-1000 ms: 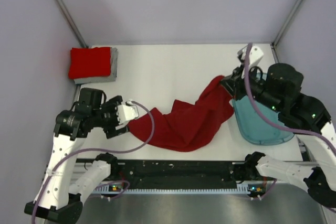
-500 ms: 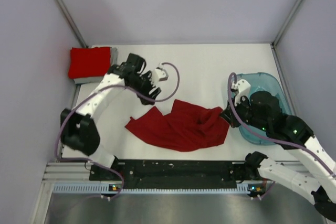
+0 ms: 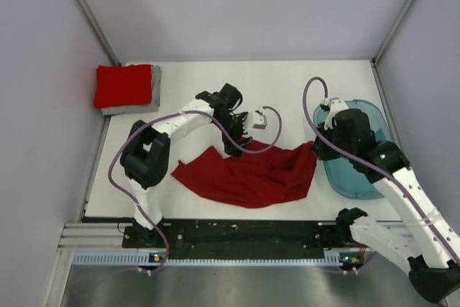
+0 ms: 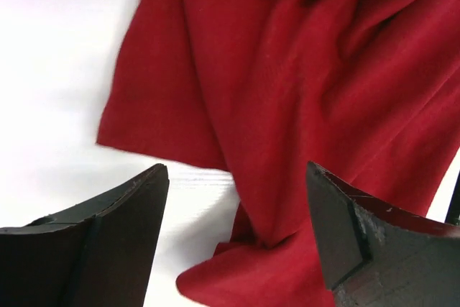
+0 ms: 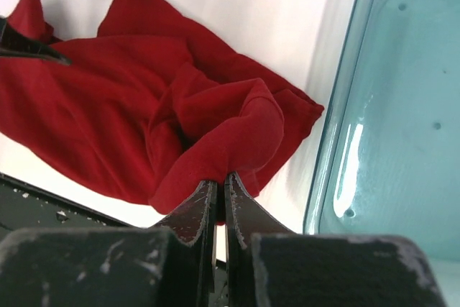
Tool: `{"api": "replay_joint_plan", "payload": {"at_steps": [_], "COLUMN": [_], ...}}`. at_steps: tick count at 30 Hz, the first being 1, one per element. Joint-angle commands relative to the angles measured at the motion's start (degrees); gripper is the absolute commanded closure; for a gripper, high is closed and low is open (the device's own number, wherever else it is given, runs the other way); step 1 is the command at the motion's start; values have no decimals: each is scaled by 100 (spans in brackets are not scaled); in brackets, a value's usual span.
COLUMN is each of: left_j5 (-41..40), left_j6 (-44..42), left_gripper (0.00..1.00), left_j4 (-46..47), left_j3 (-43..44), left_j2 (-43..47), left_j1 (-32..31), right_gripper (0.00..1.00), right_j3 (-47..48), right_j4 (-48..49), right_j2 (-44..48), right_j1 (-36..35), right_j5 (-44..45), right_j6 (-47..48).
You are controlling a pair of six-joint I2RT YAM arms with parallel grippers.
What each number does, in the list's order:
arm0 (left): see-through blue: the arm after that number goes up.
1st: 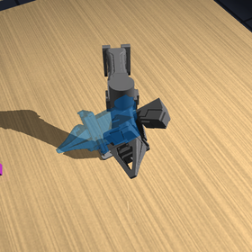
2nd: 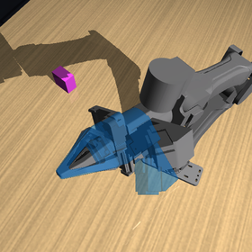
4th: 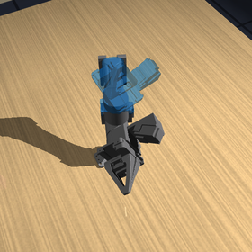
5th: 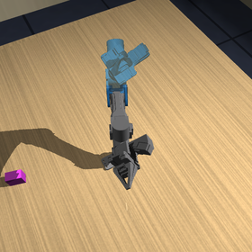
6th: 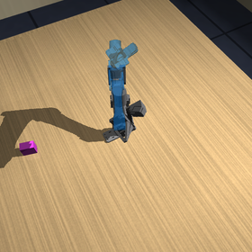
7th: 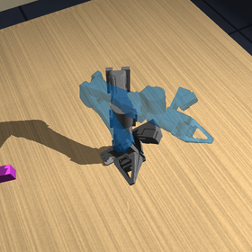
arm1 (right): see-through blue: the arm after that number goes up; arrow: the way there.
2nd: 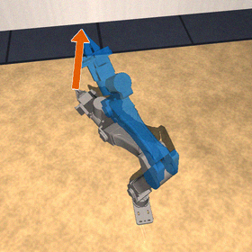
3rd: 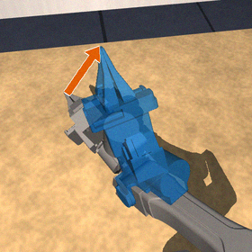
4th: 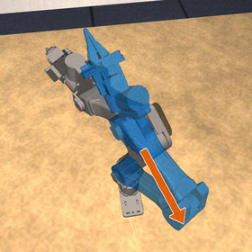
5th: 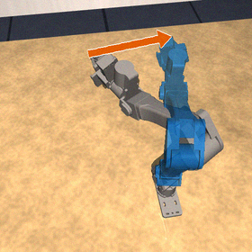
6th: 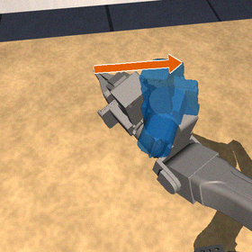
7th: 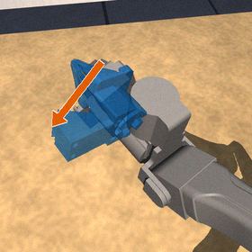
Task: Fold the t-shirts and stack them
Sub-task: Flatten out the tshirt
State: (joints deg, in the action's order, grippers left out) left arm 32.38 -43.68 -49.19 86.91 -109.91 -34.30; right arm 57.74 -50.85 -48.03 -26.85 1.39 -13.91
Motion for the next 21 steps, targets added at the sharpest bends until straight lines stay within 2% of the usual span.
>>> {"api": "replay_joint_plan", "payload": {"at_steps": [1, 7, 10, 12, 13, 14, 15, 18, 21], "left_j5": [51, -917, -892, -900, -909, -935, -996, -1540, -2259], "left_j6": [-62, 140, 71, 53, 44, 44, 87, 403, 825], "left_gripper": [21, 25, 26, 44, 57, 76, 100, 100, 100], "left_j4": [409, 532, 595, 516, 455, 384, 323, 444, 664], "left_j3": [-271, -131, -262, -298, -298, -254, -219, -52, 412], "left_j2": [-100, -637, -602, -585, -558, -541, -480, -41, 530], "left_j1": [-304, -366, -366, -393, -393, -393, -384, -297, 10], "right_gripper": [100, 100, 100, 100, 100, 100, 100, 100, 100], "right_j3": [54, -104, -122, -131, -140, -148, -140, 53, 640], "right_j4": [216, 409, 462, 488, 514, 567, 620, 848, 1164], "right_j2": [-215, -198, -215, -198, -198, -207, -215, -417, -838], "right_j1": [356, 488, 637, 751, 812, 865, 935, 1094, 1234], "right_j5": [-481, -560, -631, -649, -675, -701, -762, -877, -956], "right_j6": [125, 161, 161, 187, 178, 204, 222, 301, 398]}}
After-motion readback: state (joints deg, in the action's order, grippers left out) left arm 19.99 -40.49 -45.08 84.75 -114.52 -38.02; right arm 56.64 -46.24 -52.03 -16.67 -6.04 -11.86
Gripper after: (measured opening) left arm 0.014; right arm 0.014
